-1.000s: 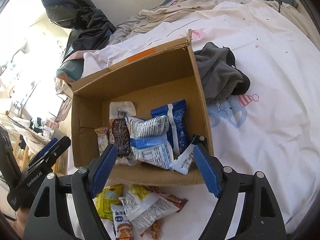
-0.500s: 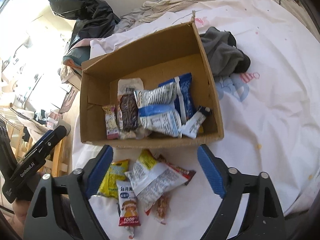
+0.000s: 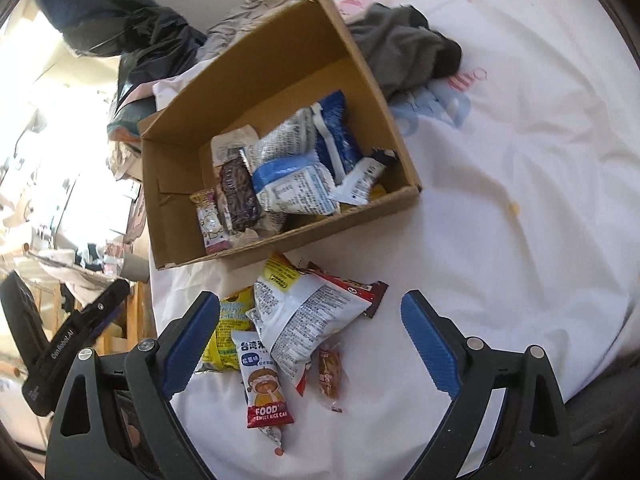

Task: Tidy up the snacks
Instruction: 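Move both tools back over the remaining snacks, then grasp the yellow chip bag with left tool while right tool grasps white-red bag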

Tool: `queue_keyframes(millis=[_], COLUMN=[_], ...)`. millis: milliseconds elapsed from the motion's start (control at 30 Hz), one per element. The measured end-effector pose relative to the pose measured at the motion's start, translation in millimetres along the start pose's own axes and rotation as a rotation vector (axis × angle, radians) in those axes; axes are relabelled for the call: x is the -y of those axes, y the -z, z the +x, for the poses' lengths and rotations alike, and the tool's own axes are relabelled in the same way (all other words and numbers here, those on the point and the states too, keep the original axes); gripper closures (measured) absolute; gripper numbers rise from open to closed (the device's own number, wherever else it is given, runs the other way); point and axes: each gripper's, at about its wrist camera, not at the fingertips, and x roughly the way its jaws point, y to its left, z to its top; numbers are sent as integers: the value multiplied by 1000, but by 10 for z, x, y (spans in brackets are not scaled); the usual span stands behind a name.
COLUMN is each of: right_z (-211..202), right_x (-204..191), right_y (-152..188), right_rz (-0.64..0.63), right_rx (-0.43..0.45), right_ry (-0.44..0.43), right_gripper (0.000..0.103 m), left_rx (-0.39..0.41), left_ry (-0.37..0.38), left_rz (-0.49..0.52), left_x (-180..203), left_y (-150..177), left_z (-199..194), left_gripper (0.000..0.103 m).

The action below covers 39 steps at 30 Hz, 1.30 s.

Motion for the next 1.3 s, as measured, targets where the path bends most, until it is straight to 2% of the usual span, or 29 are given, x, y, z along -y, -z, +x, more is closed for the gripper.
queue_keyframes(millis=[100, 267, 433, 500, 567, 867, 900, 967, 1100, 1200, 1300], right_z=[60, 81, 105, 112, 118, 151, 154, 155, 134, 113, 103], right_x=[42, 44, 26, 29, 43, -2, -5, -11, -32, -28, -5], right_y=[-1, -7, -1, -6, -8, -6, -2, 6, 9, 5, 12], right_rz=[25, 28, 12, 8, 16, -12, -13, -16, -27, -25, -16], right_rx=[-19, -19, -22, -22, -24, -27, -28, -30, -23, -16, -12], right_ry=[5, 9, 29, 40, 42, 54, 56, 57, 61, 58, 60], right_gripper=[9, 9, 9, 9, 9, 9, 9, 9, 9, 9, 9], left_rx=[-70, -251, -333, -344, -356, -379, -377, -381, -335, -335, -302], left_ry=[-2, 1, -19, -31, -24, -55, -64, -46, -67, -36, -37], left_rz=[-27, -23, 0, 19, 22, 68, 70, 73, 85, 25, 4], left_x=[-36, 42, 188, 221, 232, 306, 309, 308, 287, 197, 133], left_y=[64, 242, 375, 407, 433, 524, 539, 496, 447, 410, 364], left_z=[157, 581, 865, 917, 960, 1061, 1051, 1072, 960, 898, 797], left_gripper=[10, 11, 14, 20, 37, 39, 42, 62, 68, 69, 69])
